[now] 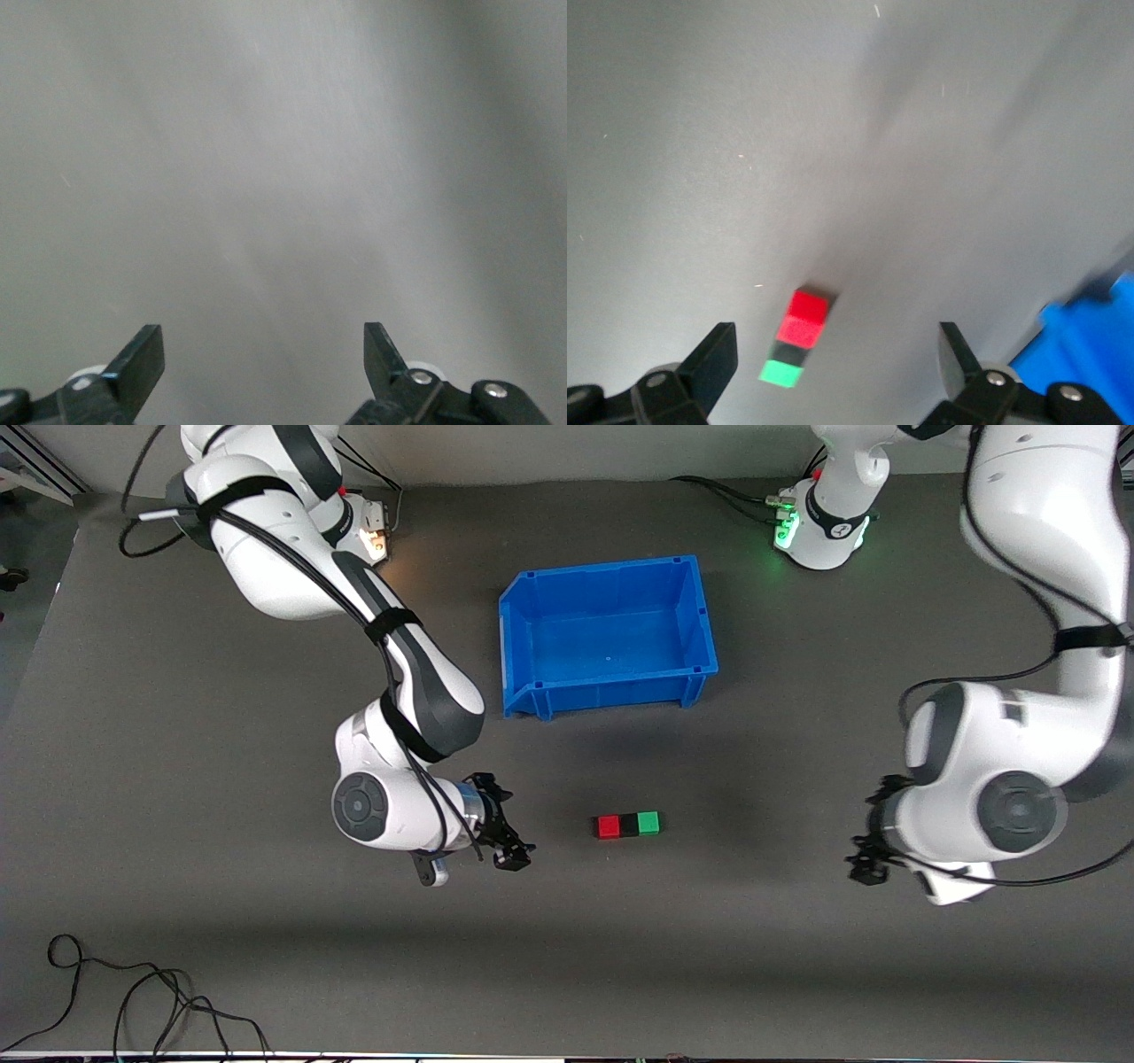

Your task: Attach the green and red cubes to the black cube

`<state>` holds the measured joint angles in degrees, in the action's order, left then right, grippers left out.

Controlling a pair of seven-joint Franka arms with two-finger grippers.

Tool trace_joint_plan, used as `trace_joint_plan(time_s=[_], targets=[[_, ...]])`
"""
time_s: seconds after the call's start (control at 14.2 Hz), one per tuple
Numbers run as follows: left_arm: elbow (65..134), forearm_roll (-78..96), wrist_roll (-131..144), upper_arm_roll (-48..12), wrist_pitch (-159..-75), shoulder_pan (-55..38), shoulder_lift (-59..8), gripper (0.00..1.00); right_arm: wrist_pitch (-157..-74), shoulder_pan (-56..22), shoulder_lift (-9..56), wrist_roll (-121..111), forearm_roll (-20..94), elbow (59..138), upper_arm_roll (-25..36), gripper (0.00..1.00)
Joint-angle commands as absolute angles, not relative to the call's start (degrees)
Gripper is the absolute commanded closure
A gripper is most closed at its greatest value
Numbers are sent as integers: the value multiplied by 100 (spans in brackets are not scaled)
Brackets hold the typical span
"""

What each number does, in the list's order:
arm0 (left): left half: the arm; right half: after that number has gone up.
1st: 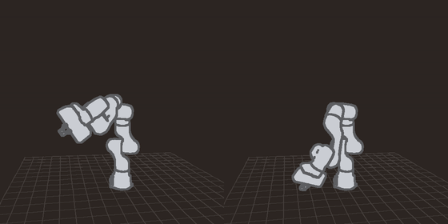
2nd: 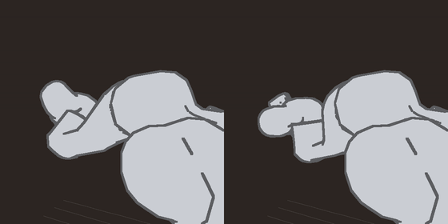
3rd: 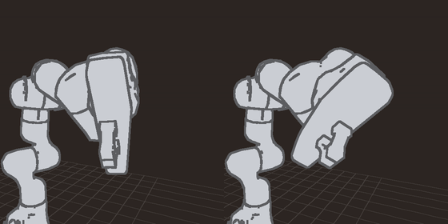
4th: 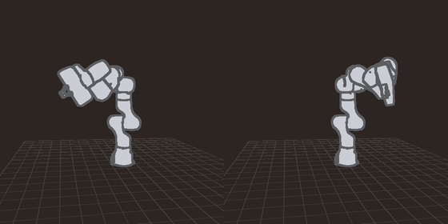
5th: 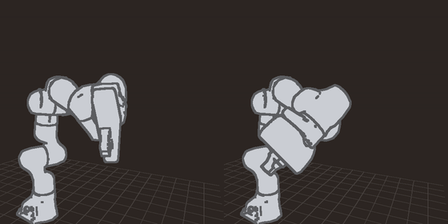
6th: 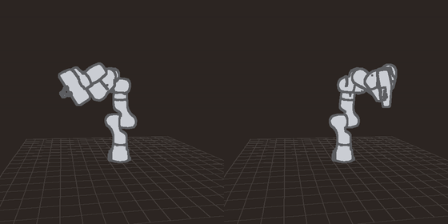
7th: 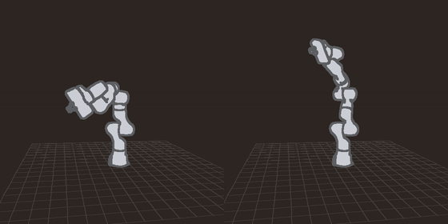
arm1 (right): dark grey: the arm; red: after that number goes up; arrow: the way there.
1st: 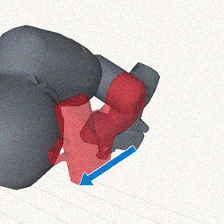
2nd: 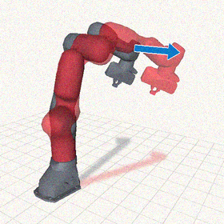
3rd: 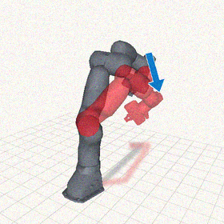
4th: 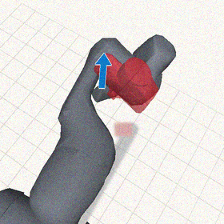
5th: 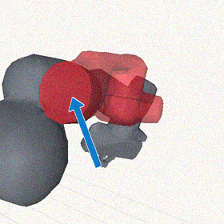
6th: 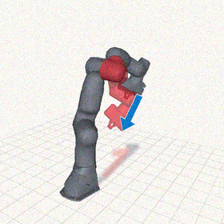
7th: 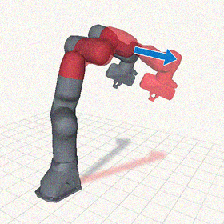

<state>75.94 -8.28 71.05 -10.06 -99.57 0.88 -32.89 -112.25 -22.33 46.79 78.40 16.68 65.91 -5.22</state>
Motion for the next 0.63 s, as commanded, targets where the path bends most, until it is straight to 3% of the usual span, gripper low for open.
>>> trace_joint_plan(time_s=[0.0,0.35,0.56], targets=[[7778,-879,5683,-1063,-9363,613,-2691,0,-11198,-2285,3598,6516,1652,7890,-28,0],[7717,-765,2843,-1090,-8263,1712,-1707,0,-10101,-2294,2788,4926,1486,7998,719,0],[7699,-668,2347,-1072,-8095,1846,-1424,0,-9651,-2329,2427,3949,1363,8024,1115,0]])
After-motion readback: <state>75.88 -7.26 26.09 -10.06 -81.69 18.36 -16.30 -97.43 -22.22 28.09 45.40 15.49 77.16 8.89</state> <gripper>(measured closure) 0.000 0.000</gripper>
